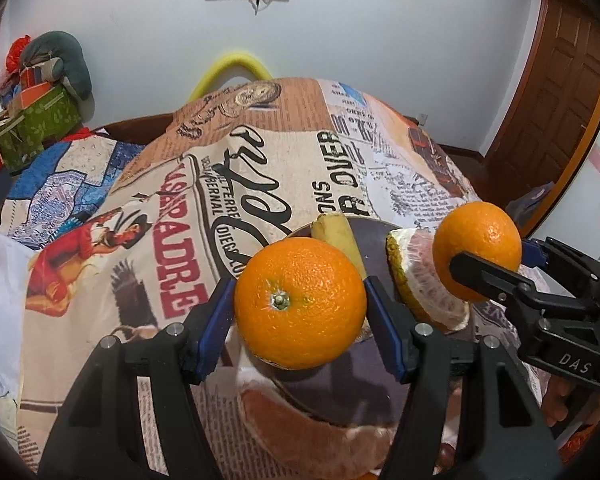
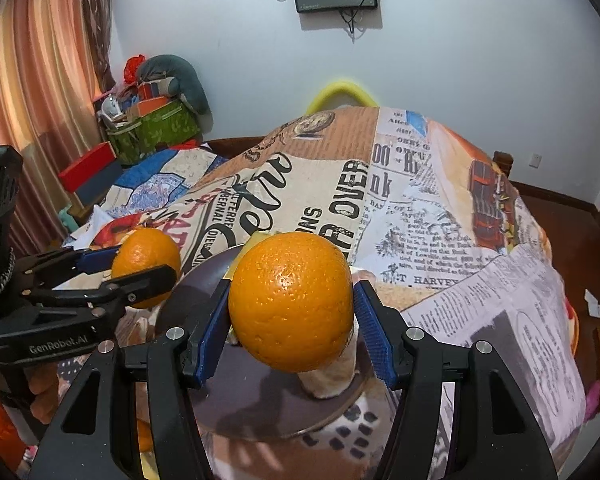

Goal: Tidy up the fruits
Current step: 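Carry the orange onto the dark plate with the left tool while the right tool places its orange there, then grasp the second yellow cylinder with the left tool while the right tool grasps a small mandarin, then carry the yellow cylinder toward the plate with the left tool while the right tool sets the mandarin on it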

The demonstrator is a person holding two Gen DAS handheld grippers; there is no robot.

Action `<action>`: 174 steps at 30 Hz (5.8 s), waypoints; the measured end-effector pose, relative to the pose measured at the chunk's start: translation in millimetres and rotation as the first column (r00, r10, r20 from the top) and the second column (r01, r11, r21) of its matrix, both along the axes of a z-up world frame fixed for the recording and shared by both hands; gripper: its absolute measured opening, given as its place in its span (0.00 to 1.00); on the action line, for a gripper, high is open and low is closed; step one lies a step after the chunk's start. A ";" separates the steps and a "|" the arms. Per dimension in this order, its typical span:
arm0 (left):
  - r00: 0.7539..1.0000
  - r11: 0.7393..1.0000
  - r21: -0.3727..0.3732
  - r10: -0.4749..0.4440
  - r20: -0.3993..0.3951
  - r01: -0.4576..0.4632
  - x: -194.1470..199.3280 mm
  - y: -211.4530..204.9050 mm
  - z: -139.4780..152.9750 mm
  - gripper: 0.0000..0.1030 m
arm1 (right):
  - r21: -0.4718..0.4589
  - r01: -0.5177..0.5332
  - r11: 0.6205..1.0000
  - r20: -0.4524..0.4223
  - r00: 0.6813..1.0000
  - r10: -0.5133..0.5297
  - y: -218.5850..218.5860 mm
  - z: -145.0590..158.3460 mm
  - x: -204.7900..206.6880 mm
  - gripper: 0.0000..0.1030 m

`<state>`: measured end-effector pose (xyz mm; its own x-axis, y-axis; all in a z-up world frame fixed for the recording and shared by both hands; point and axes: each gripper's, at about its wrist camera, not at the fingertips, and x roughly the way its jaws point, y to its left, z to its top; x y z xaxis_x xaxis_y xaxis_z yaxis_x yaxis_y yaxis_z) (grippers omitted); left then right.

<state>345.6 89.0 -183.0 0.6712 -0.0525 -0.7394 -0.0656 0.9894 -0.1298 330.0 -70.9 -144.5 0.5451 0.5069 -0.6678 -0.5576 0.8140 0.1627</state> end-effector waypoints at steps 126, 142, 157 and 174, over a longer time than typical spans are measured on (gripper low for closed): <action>0.991 0.993 -0.058 -0.108 -0.079 0.103 -157.7 -69.5 14.1 0.36 | 0.030 0.031 0.999 -0.076 0.997 -0.029 -70.8 -9.9 -134.0 0.34; 0.997 0.994 -0.079 -0.068 0.044 0.071 -110.4 -47.2 56.0 0.36 | 0.082 0.048 0.995 0.004 0.999 -0.049 -57.4 23.6 -96.2 0.34; 0.999 0.999 -0.012 -0.046 0.020 0.047 -59.9 -24.0 41.3 0.36 | 0.071 0.027 0.997 -0.003 1.000 -0.027 -34.1 12.6 -49.8 0.34; 0.995 0.996 0.002 -0.089 -0.051 0.090 -19.5 -28.2 10.3 0.36 | 0.017 -0.033 0.999 -0.039 0.999 0.034 -6.2 -15.4 -15.7 0.34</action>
